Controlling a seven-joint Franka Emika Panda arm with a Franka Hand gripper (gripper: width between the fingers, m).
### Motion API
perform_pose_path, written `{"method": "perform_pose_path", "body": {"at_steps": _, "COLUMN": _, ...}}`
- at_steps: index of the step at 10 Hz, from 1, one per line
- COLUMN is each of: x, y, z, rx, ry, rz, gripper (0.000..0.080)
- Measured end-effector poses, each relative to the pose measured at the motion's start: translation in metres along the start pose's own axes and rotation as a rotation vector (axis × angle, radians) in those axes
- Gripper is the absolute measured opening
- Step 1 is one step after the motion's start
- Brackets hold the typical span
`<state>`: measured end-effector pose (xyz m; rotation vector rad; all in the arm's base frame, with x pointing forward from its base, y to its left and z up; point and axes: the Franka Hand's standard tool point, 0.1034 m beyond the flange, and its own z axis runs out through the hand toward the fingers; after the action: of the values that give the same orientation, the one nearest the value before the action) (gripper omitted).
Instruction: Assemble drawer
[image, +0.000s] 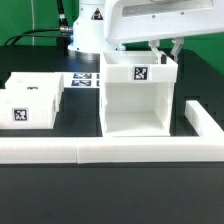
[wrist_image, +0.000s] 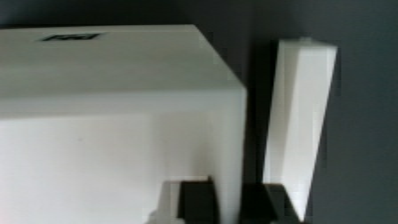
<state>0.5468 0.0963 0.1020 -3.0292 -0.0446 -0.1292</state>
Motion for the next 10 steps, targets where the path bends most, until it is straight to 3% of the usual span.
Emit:
{"method": "perform_pose_path", "body": {"at_steps": 2, "x": 0.027, "y": -0.002, "z": 0.002, "rx": 0.006, "ry": 0.055, "rz": -0.003, "gripper": 0.0041}}
{"method": "perform_pose_path", "body": {"at_steps": 3, "x": 0.032, "y": -0.002, "z": 0.002, "rx": 0.007, "ry": 0.062, "rz": -0.001, "gripper": 0.0042}}
{"method": "perform_pose_path", "body": {"at_steps": 6, "x": 0.032, "y": -0.002, "z": 0.001, "rx": 0.008, "ry": 0.064, "rz": 0.021, "gripper": 0.0042}}
{"method": "perform_pose_path", "body": {"at_steps": 10, "x": 0.036, "y": -0.005, "z": -0.002, "rx": 0.020, "ry": 0.082, "rz": 0.257, "gripper": 0.0042}}
